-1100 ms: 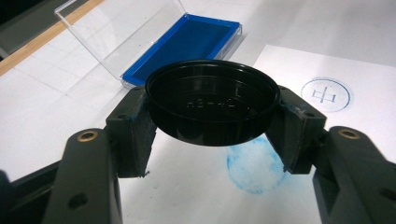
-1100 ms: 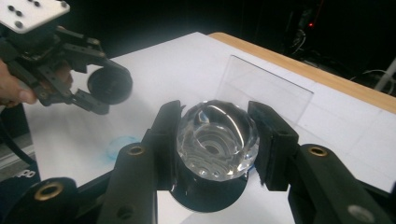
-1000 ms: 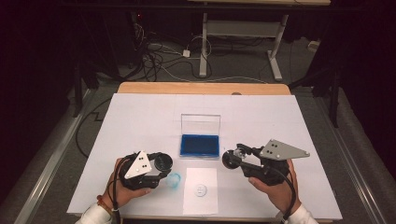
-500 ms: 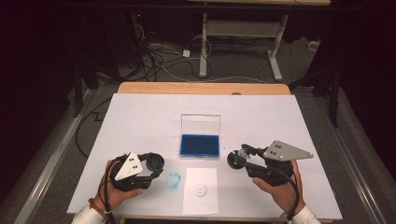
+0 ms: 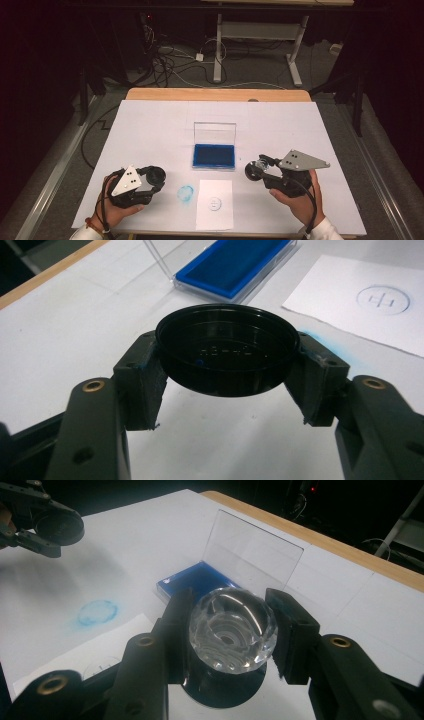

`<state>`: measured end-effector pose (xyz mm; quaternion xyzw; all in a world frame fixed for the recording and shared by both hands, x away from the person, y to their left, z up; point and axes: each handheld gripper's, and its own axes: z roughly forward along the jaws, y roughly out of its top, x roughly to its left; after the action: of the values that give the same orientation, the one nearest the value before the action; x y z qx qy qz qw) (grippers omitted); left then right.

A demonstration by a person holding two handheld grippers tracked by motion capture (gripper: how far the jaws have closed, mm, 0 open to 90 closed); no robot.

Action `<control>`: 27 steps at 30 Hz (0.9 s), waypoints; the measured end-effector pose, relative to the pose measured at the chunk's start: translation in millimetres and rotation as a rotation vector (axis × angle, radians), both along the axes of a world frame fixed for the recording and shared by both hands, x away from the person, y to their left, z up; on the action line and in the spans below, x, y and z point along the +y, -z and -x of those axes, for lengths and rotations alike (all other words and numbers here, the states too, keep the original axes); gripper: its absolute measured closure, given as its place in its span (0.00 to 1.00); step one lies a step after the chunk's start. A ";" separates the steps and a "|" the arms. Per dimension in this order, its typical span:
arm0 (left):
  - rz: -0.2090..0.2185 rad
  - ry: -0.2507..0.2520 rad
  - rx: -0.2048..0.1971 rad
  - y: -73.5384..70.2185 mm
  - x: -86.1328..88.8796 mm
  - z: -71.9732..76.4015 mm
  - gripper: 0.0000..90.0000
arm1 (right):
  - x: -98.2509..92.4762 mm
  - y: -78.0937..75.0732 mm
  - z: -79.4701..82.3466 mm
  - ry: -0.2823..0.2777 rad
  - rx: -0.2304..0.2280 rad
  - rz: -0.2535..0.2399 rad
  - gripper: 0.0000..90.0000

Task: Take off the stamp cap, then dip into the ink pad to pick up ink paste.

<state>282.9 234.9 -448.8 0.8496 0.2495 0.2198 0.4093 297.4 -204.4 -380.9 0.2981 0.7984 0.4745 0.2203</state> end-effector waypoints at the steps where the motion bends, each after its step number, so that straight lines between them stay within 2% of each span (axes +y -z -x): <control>1: -0.008 0.001 0.002 0.6 0.9 0.9 0.41 | 0.1 -0.3 -0.1 0.002 0.002 0.002 0.64; 8: -0.021 0.006 0.023 6.2 4.3 4.9 0.41 | 1.0 -1.2 -4.9 0.004 0.002 -0.001 0.64; 18: -0.013 0.012 0.040 7.2 3.9 2.8 0.41 | 11.4 -7.9 -10.1 -0.021 -0.001 -0.008 0.64; 27: -0.009 0.009 0.045 6.9 5.9 0.3 0.41 | 28.2 -17.9 -25.4 -0.054 -0.006 0.024 0.64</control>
<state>282.6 240.8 -455.6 0.8573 0.2540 0.2000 0.4008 322.7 -176.2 -362.9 0.2724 0.8113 0.4713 0.2133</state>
